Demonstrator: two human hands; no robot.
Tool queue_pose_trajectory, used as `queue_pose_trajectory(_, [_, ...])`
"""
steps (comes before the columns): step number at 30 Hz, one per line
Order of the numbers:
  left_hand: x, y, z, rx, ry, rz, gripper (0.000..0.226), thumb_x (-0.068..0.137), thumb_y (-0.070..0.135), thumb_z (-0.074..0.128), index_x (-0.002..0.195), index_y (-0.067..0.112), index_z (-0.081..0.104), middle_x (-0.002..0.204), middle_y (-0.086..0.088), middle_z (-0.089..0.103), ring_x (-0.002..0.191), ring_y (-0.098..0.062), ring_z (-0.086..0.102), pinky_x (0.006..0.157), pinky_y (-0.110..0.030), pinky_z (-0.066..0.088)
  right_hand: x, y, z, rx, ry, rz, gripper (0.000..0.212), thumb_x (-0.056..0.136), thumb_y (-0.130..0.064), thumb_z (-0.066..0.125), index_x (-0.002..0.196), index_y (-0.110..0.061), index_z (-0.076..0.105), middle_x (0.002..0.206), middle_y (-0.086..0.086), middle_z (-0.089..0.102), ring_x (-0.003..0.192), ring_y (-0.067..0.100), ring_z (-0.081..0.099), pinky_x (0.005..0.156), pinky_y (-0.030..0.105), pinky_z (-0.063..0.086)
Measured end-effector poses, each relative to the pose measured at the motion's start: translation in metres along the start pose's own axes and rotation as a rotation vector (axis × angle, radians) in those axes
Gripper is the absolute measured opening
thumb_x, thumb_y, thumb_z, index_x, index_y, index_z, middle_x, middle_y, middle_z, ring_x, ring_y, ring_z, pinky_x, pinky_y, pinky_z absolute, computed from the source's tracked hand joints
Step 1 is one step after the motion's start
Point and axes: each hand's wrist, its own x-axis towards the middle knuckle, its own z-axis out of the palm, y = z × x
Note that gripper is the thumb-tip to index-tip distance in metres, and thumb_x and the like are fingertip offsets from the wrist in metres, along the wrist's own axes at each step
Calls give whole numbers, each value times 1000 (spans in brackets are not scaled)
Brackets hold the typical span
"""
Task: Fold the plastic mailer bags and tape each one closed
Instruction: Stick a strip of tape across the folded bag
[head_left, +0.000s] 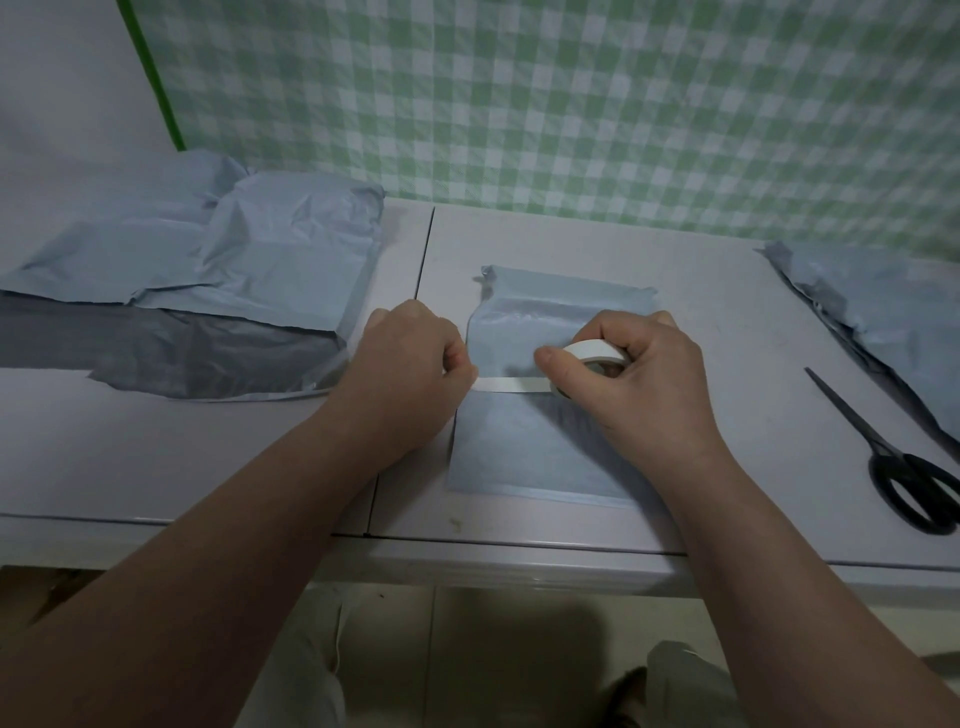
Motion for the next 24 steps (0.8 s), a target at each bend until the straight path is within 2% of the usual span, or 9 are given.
queue_pose_trajectory(4, [-2,0,1,-23,48,-38,16,82,11,63,82,15,47,77,8,41,82,-17,38,74,-23,21,0,0,0,-7,-16,9,25,73,-33,76,57,-22,60,59,-25,55,81,3,43,65,10,35])
queue_pose_trajectory(7, [-1,-5,5,-23,64,-47,20,80,-1,57,84,15,44,82,-1,46,82,-22,43,70,-25,24,-1,-1,1,-17,-17,10,26,74,-34,75,57,-23,59,59,-25,55,82,3,44,64,9,34])
queue_pose_trajectory(11, [-5,-2,2,-51,199,-84,21,84,-6,47,89,9,60,84,-7,57,78,-20,49,65,-19,26,0,-1,1,-6,-31,7,25,75,-32,75,59,-21,59,59,-28,54,83,4,43,65,9,35])
queue_pose_trajectory(14, [-17,14,0,-42,196,-5,25,87,2,47,101,4,67,96,-12,68,90,-28,60,75,-19,32,-1,-2,1,-9,-29,-8,26,75,-32,75,59,-20,59,59,-28,53,82,6,43,64,10,34])
queue_pose_trajectory(16, [-27,28,4,19,131,105,39,85,17,43,113,1,64,108,-15,68,100,-30,63,87,-24,33,0,-2,1,-16,-19,-25,26,75,-32,74,59,-20,59,59,-28,54,83,10,44,63,10,34])
queue_pose_trajectory(18, [-38,45,6,38,-85,86,52,89,29,36,132,3,49,130,-14,56,122,-27,51,100,-25,27,0,-2,2,-19,-9,-43,26,75,-32,74,60,-19,58,60,-29,54,83,13,44,63,10,33])
queue_pose_trajectory(20, [-46,51,13,110,-277,33,60,98,38,28,148,7,18,153,-9,26,143,-21,20,115,-31,12,0,-1,3,-5,-10,-43,25,76,-31,74,60,-18,59,61,-29,54,83,13,45,62,11,33])
queue_pose_trajectory(22, [-50,54,17,284,-342,15,67,99,45,22,150,11,-4,159,-6,1,146,-18,-2,117,-37,0,-1,-1,3,0,-16,-37,24,76,-31,74,61,-19,60,60,-28,54,82,11,46,61,11,33])
queue_pose_trajectory(24, [-50,54,18,346,-350,-7,70,98,49,17,149,11,-10,159,-7,-7,146,-18,-7,117,-41,-1,-1,0,3,7,-19,-24,25,74,-34,76,60,-21,59,55,-19,54,78,12,48,60,12,34])
